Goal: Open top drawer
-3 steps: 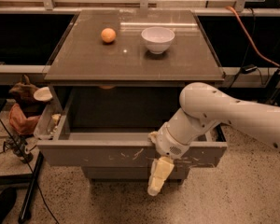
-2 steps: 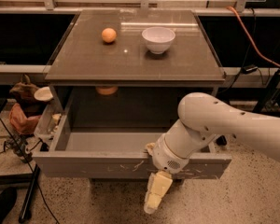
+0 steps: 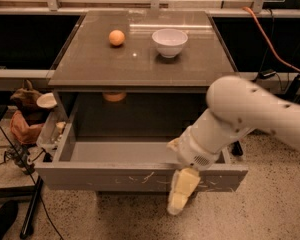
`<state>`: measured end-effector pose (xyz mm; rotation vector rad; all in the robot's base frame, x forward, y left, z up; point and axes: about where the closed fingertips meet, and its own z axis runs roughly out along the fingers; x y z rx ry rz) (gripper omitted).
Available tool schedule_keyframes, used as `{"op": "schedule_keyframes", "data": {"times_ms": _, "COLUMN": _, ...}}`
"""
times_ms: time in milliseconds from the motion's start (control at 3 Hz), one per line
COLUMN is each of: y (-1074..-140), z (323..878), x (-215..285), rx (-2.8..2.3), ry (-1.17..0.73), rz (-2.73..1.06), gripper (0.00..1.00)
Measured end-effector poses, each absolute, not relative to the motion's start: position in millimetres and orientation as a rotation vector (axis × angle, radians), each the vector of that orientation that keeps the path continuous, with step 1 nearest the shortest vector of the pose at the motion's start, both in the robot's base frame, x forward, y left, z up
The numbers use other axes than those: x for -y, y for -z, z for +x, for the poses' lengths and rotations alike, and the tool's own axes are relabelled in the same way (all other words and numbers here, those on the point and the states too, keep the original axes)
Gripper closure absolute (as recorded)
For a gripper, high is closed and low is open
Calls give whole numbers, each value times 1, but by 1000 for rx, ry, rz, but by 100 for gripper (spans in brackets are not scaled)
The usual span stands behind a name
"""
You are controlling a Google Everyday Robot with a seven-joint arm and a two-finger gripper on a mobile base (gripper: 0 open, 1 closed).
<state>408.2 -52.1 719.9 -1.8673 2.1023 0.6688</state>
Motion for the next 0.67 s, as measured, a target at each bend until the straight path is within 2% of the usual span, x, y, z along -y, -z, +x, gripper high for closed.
{"op": "schedule_keyframes", "data": {"times_ms": 333, "y": -804, "z": 424, "x": 106, "rx": -2160, "ry": -469, "rz": -1768, "gripper": 0}}
{"op": "schedule_keyframes", "data": {"times_ms": 667, "y": -895, "z": 414, "x": 155, "rx": -2240, "ry": -235, "rz": -1613, "gripper": 0}}
